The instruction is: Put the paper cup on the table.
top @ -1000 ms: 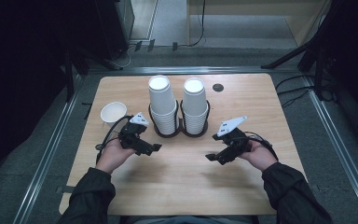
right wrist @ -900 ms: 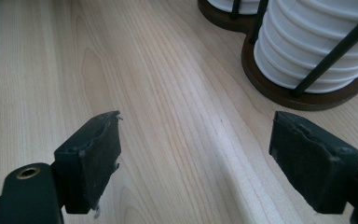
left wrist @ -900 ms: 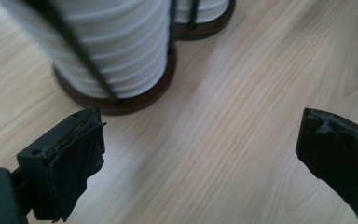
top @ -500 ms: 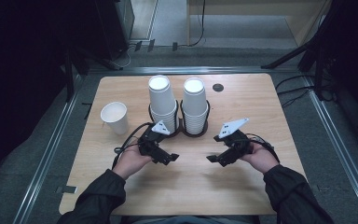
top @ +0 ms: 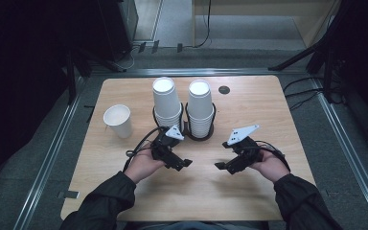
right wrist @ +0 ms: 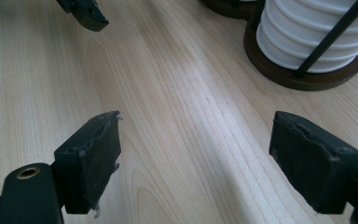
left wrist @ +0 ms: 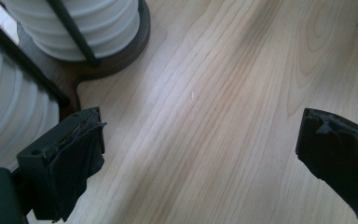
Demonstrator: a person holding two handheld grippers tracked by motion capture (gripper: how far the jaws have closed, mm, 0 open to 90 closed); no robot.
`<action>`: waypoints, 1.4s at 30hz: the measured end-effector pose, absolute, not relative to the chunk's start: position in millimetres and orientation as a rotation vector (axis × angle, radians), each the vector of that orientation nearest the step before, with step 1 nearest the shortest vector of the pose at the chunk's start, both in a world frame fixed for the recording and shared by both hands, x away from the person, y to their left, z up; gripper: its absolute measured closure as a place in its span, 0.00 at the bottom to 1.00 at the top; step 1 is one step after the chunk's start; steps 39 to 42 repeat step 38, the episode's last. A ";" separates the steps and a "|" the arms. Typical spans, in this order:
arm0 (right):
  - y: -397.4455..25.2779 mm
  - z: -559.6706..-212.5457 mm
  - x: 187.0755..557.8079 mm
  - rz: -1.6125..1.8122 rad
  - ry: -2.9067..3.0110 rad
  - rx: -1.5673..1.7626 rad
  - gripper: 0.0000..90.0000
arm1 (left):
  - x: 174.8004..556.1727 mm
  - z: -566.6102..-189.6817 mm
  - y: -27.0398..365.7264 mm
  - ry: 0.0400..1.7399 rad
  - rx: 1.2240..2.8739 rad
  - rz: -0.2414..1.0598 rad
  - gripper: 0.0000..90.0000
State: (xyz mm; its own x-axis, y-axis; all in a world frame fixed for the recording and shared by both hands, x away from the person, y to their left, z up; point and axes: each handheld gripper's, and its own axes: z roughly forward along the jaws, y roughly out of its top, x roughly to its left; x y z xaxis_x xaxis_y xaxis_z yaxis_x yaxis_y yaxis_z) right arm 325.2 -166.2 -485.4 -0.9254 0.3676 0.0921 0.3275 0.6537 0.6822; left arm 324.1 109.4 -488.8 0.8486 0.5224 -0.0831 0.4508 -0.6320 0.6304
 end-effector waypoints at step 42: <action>-170.0 -485.3 322.1 1.134 2.799 0.596 0.18 | 325.5 -491.0 102.2 0.689 2.386 0.100 0.02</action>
